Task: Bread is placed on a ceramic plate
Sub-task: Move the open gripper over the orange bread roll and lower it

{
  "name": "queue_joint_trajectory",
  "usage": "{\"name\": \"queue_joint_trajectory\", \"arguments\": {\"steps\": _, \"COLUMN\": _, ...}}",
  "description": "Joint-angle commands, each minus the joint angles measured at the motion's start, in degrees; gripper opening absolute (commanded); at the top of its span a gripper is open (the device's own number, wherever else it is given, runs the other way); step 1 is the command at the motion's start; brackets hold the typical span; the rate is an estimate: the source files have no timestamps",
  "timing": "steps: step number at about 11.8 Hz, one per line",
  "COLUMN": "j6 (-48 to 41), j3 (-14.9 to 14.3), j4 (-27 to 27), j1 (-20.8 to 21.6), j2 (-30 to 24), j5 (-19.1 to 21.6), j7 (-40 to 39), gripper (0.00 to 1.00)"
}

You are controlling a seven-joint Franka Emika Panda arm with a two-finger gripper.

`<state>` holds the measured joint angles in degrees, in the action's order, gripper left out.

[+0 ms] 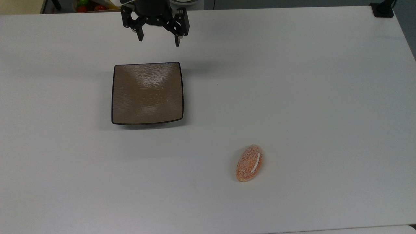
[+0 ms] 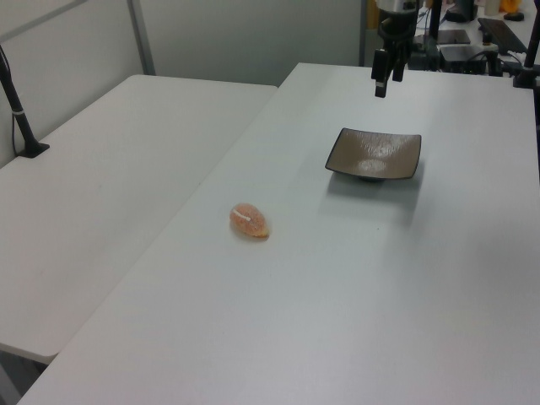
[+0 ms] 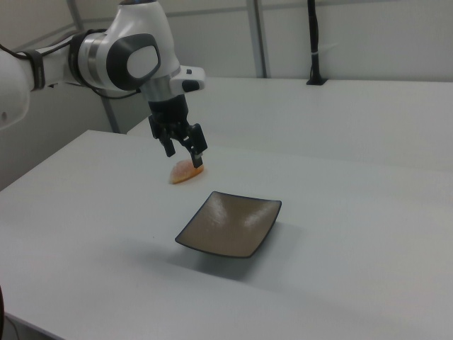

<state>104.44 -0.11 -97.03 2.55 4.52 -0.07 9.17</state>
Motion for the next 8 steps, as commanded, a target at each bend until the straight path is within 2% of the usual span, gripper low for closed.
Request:
{"name": "queue_joint_trajectory", "arguments": {"steps": 1, "j6": 1.2, "j3": 0.0, "j4": 5.7, "j1": 1.0, "j2": 6.0, "j5": 2.7, "j7": 11.6, "gripper": 1.0}}
{"name": "queue_joint_trajectory", "arguments": {"steps": 5, "j6": 3.0, "j3": 0.0, "j4": 14.7, "j1": 6.8, "j2": 15.1, "j5": 3.1, "j7": 24.6, "gripper": 1.0}}
{"name": "queue_joint_trajectory", "arguments": {"steps": 8, "j6": 12.2, "j3": -0.7, "j4": 18.7, "j1": 11.8, "j2": 20.8, "j5": 2.5, "j7": 35.2, "gripper": 1.0}}
